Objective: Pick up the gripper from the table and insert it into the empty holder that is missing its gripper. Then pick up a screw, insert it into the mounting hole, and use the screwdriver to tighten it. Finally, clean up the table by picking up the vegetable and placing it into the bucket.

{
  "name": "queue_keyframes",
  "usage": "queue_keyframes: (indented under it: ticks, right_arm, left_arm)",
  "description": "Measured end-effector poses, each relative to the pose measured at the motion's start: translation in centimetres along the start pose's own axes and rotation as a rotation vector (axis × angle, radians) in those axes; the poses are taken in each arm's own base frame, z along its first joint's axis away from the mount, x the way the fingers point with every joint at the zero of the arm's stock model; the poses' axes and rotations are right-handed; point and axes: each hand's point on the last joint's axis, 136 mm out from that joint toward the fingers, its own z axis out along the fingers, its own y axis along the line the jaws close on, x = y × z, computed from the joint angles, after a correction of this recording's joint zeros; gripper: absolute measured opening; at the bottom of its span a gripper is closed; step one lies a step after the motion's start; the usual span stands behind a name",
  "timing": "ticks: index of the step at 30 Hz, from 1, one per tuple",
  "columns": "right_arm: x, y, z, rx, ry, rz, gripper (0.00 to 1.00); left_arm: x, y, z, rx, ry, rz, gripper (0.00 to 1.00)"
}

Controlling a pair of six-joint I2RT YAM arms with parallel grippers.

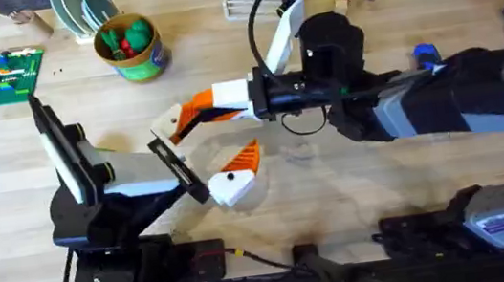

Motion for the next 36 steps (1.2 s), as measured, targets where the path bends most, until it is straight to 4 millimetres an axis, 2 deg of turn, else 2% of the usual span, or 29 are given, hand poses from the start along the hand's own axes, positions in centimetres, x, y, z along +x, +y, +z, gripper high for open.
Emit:
queue_keyframes:
  ticks: [16,22,29,34,36]
  right_arm:
    - [-0.1,0.0,0.8,0.031,-0.054,-0.011,0.008]
    - [0.1,-0.2,0.6,0.036,-0.034,0.001,0.188]
    - [0.1,-0.4,-0.1,0.019,0.004,0.014,0.282]
    - [0.1,-0.5,-0.6,-0.002,0.035,0.016,0.495]
    - [0.2,-0.4,-0.7,-0.016,0.049,0.013,0.544]
  left_arm:
    - [-0.1,0.8,0.0,-0.043,-0.003,-0.009,0.993]
    - [0.0,0.7,0.0,-0.038,0.001,-0.012,0.993]
    - [0.1,0.2,0.0,-0.01,0.003,-0.001,0.993]
    - [0.1,-0.3,0.0,0.016,0.003,0.02,0.993]
    - [0.1,-0.7,0.0,0.042,0.005,0.025,0.993]
